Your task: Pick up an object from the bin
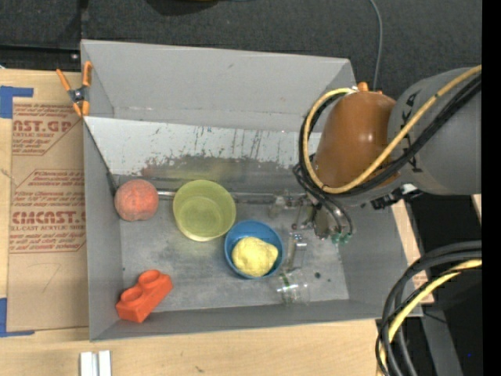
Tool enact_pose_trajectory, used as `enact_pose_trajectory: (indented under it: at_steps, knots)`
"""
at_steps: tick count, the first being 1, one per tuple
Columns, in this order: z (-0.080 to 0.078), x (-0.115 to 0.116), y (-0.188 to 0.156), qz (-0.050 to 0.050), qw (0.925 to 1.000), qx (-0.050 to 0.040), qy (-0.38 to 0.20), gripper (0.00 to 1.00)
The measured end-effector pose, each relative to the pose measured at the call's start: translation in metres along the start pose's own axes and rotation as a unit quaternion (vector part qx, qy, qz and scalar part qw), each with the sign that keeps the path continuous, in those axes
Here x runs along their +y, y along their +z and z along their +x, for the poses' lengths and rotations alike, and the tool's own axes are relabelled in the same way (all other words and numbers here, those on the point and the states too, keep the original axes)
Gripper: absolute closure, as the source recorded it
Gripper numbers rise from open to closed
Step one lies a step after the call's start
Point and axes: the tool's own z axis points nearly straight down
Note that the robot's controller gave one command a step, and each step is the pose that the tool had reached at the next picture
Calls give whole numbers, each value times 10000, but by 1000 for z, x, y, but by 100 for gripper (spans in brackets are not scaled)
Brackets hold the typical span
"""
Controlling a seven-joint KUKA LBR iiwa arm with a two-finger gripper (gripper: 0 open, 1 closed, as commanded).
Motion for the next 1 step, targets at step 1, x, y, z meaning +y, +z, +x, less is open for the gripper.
enact_pose_trajectory:
  at_steps: [1]
  knots:
    - [-2, 0, -4, 1, 10000, -37, -1, 0]
